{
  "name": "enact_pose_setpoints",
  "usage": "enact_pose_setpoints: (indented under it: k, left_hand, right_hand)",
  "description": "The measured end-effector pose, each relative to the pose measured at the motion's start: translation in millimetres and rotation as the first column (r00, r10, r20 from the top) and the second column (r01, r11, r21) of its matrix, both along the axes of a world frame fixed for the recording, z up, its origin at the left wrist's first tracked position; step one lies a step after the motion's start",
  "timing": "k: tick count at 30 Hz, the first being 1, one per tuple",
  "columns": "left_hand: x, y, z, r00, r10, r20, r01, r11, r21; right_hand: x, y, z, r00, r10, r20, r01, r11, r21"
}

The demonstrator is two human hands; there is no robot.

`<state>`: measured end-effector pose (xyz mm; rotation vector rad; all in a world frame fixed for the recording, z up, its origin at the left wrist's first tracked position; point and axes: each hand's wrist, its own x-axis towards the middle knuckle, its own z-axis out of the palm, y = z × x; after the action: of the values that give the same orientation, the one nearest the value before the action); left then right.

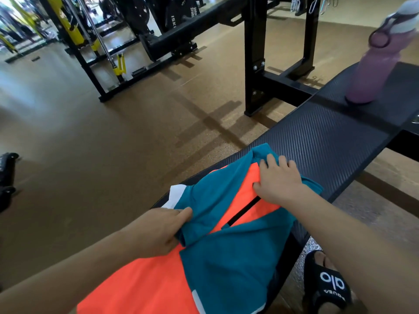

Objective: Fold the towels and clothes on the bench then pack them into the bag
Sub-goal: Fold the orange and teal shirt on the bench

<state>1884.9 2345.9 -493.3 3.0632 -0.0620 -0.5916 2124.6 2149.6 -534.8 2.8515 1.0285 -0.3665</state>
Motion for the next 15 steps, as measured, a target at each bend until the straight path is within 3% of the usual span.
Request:
enact_pose_setpoints:
  k: [5, 9, 12, 15]
  left_hand:
    - [6.2, -10.7, -4.0, 0.981, 0.196, -0.01, -0.193, 0.955, -0.225]
    - [13.1, -16.1, -9.3, 0.994, 0.085, 0.062, -0.075, 0.986, -0.148]
    - [7.2, -13.0, -18.0, 0.997, 0.061, 0.037, -0.058, 0.995, -0.086]
    - [-11.3, -6.8, -31.6, 0.999, -0.042, -0.003, 0.042, 0.996, -0.079]
  right_hand:
    - [-5.0, 0.1, 6.8, 0.996, 0.071, 0.046, -0.075, 0.991, 0.107]
    - [-17.4, 6.6, 7.3, 0.945, 0.327, 0.023, -0.32, 0.903, 0.286]
    - [-28.6, 8.9, 2.0, 0.886, 0.463, -0.026, -0.446, 0.866, 0.224]
    - [-30.5, 8.4, -1.3, 0.895, 0.439, -0.086, -0.432, 0.898, 0.089]
